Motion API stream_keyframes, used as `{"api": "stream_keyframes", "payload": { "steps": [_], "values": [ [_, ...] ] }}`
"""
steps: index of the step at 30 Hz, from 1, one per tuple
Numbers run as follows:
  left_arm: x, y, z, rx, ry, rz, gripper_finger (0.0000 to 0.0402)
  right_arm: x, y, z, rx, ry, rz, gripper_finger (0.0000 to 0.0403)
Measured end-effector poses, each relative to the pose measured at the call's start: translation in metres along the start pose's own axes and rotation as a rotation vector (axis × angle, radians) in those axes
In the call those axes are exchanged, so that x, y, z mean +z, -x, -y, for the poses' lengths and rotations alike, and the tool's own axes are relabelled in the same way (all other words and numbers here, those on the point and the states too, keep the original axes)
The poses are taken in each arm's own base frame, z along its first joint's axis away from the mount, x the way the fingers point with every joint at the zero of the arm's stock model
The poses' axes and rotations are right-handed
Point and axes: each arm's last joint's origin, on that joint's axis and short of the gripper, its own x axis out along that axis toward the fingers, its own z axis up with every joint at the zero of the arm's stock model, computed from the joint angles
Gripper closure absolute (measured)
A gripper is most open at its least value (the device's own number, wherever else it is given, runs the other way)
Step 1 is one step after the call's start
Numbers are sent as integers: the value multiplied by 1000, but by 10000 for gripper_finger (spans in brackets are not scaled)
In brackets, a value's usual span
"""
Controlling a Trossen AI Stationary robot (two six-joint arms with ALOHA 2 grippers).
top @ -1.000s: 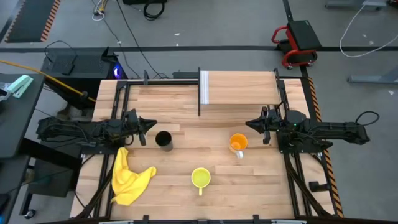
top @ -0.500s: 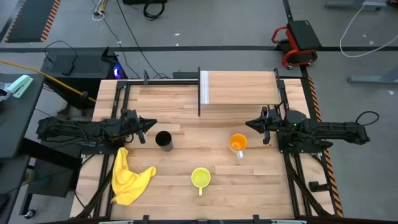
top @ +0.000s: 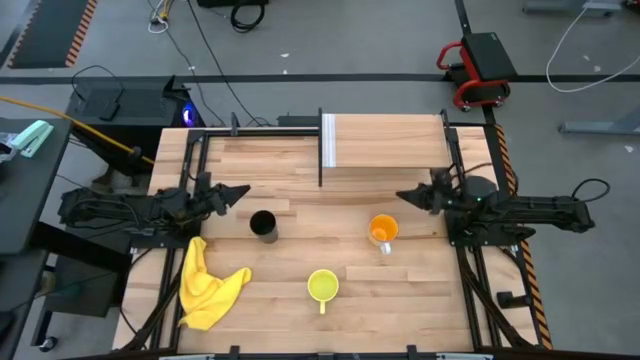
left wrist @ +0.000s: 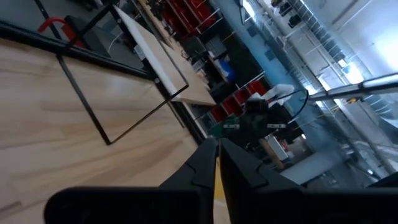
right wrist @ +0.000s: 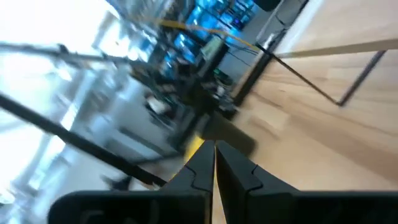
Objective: Stack small to large cups/mugs on shelf
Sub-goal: Put the yellow mug on the shelf
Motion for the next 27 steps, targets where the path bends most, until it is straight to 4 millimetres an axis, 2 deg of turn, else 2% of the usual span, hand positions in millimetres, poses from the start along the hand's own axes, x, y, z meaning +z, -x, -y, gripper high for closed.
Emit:
{"api": "stream_keyframes", "payload": {
  "steps": [8, 12, 16, 22, 27],
  "values": [
    [2, 0, 2, -20, 17, 19, 377, 11, 3, -19, 201, -104, 110, 380],
    [8, 1, 10, -101, 96, 74, 377, 25, 12, -40, 447, -148, 229, 380],
    [17, 4, 22, -259, 108, 103, 374, 38, 27, -65, 687, -69, 296, 380],
    [26, 9, 34, -422, 111, 150, 378, 63, 32, -115, 771, 97, 187, 380],
    [26, 10, 35, -437, 92, 151, 373, 81, 12, -158, 768, 156, -55, 380]
  ]
}}
